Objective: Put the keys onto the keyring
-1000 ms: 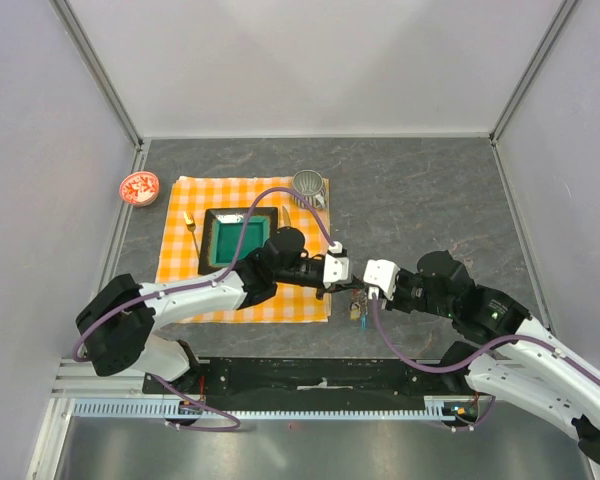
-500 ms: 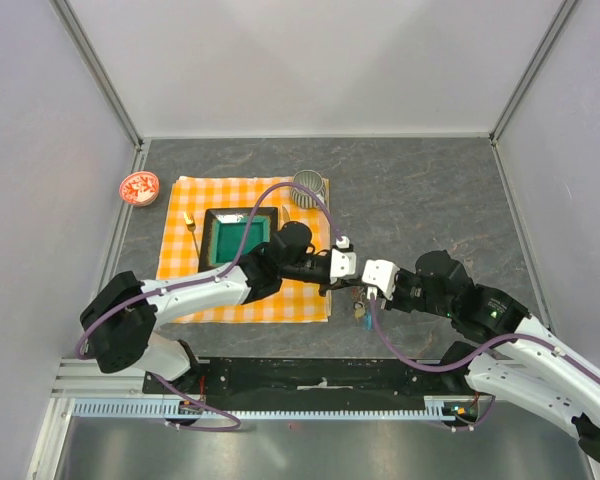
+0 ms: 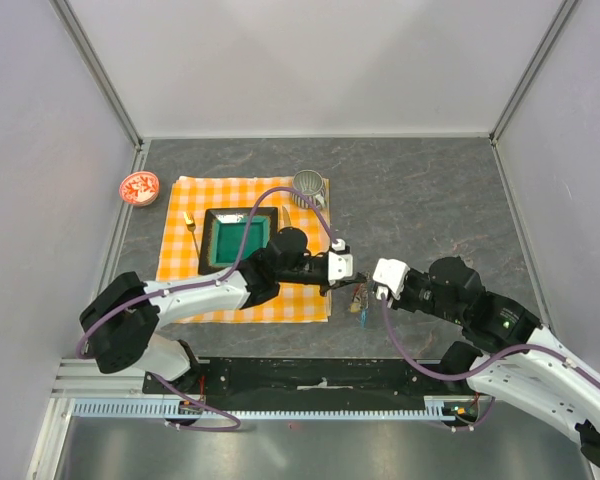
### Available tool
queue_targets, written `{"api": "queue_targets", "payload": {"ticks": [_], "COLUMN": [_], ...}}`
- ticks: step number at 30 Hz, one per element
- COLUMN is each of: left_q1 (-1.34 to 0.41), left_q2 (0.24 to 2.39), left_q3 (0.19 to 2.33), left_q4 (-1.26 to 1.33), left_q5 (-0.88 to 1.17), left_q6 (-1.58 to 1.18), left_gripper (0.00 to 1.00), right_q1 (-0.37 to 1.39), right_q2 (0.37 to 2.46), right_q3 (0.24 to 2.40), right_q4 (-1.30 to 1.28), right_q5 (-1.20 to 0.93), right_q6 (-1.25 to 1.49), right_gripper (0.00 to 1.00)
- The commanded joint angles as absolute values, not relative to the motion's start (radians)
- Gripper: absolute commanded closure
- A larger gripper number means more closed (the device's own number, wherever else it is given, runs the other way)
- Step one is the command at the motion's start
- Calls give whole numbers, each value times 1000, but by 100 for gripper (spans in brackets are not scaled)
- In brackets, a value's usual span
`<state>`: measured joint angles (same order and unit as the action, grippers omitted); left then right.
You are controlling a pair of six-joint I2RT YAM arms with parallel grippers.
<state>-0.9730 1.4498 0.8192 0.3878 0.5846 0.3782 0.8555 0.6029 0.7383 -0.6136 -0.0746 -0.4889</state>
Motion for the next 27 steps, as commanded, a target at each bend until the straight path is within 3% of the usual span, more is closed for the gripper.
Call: {"api": "queue_targets", "payload": {"ticks": [1, 19, 27], "left_q1": [-977, -979, -977], "left_q2": [1410, 1388, 1379], "left_q3": [769, 744, 739], "left_q4": [558, 626, 646], "left_q5": [565, 595, 603], "left_q6": [331, 298, 290], "left_gripper": [98, 98, 98], "right_q1": [861, 861, 861], "right_q2": [572, 587, 601], "right_q3": [715, 690, 690], "right_q4": [-588, -543, -538], "right_q5": [-32, -84, -92], "right_q6": [-472, -476, -479], "right_gripper": [70, 70, 77]}}
